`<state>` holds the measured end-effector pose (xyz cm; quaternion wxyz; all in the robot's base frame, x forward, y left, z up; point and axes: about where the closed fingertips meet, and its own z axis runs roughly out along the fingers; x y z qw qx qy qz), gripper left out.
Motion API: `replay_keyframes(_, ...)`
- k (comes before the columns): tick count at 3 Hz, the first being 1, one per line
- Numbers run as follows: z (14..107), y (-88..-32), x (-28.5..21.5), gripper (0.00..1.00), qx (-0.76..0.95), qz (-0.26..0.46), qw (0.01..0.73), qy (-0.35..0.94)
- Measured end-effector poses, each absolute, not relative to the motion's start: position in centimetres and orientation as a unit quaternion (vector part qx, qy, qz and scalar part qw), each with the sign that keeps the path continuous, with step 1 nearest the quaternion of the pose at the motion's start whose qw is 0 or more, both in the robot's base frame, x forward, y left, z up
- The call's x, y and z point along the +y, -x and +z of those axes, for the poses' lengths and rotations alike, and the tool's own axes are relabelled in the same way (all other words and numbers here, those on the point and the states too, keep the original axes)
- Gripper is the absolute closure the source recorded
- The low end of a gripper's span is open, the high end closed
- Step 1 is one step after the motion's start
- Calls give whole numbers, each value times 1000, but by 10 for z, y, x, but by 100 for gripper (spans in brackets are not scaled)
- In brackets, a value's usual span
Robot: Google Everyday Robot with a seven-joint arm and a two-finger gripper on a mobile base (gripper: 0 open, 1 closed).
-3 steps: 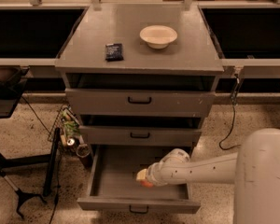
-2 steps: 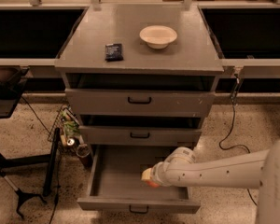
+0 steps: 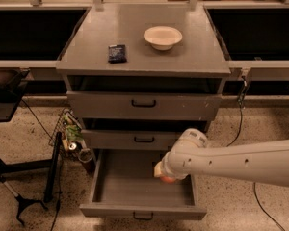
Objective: Pick apple from bottom drawer and place on counter
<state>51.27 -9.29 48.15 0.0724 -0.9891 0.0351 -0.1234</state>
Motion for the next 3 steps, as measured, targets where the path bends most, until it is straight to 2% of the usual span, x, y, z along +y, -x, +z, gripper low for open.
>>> replay_keyframes(2, 615, -495, -125, 100, 45, -82, -13, 995)
replay_keyframes(3, 619, -496, -126, 100, 45, -89, -13, 995)
